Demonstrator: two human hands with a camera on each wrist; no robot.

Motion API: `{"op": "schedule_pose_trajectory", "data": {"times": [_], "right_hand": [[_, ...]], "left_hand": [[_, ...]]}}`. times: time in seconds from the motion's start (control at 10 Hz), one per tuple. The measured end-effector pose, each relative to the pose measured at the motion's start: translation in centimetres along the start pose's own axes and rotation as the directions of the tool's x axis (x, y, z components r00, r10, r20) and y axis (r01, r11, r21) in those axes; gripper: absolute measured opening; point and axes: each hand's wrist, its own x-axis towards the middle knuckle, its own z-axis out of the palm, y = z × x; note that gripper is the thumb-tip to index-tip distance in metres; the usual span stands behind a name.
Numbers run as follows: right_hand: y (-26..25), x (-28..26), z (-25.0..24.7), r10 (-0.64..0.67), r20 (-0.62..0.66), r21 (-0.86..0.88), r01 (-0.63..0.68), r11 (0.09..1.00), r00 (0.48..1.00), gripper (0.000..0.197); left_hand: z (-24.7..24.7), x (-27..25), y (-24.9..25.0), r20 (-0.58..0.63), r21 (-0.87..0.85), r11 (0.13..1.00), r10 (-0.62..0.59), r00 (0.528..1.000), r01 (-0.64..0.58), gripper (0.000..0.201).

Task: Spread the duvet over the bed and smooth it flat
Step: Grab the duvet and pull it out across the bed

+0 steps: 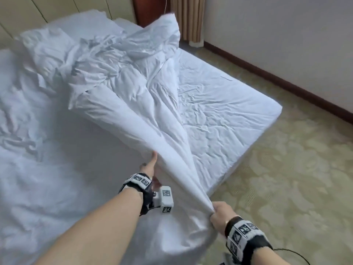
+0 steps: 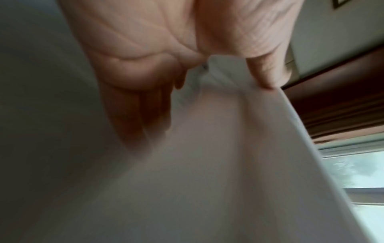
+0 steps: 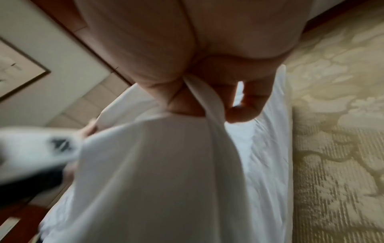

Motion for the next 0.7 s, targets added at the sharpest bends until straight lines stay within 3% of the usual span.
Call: {"op": "schedule_pose_trajectory", "data": {"times": [0.1, 0.2, 0.3, 0.4, 0.5, 0.6, 0.7], "right_hand": [[-0.6, -1.7, -2.1, -0.089, 0.012, -0.059, 0.089, 0.994, 0.996, 0.027], [-2.2, -1.0, -8.9, -0.122, -0.275, -0.008, 0.124, 0.992, 0.954, 0.026], [-5.7, 0.7, -17.1, -0.165, -0.321, 0.205, 0.239, 0.949, 0.933, 0.047], [-9.2, 4.2, -21.3, -0.119, -0.082, 0.171, 0.132, 0.976, 0.989, 0.083], [-9.7, 8.2, -22.4, -0.067, -0.006, -0.316, 0.061, 0.947, 0.998, 0.087], [-9.7, 12.1, -24.1, -0.043, -0.059, -0.534, 0.005, 0.846, 0.997, 0.044], [-8.0, 14.6, -26.2, 0.003, 0.04, -0.606, 0.022, 0.795, 0.999, 0.012]], "left_hand": [[5.1, -4.1, 3.7, 0.036, 0.196, 0.967, 0.158, 0.987, -0.162, 0.042], [9.8, -7.3, 5.3, 0.17, 0.45, 0.837, 0.26, 0.95, -0.31, 0.025], [14.2, -10.0, 4.2, 0.407, 0.733, 0.482, 0.253, 0.878, -0.479, 0.036], [17.9, -11.4, 3.4, 0.58, 0.78, 0.162, 0.173, 0.796, -0.604, 0.034], [19.5, -10.5, 4.5, 0.57, 0.749, 0.316, 0.139, 0.81, -0.582, 0.029], [18.9, -7.4, 6.8, 0.64, 0.696, 0.281, 0.173, 0.749, -0.66, 0.02], [17.6, -3.1, 9.9, 0.541, 0.421, 0.796, 0.166, 0.825, -0.435, 0.018]]}}
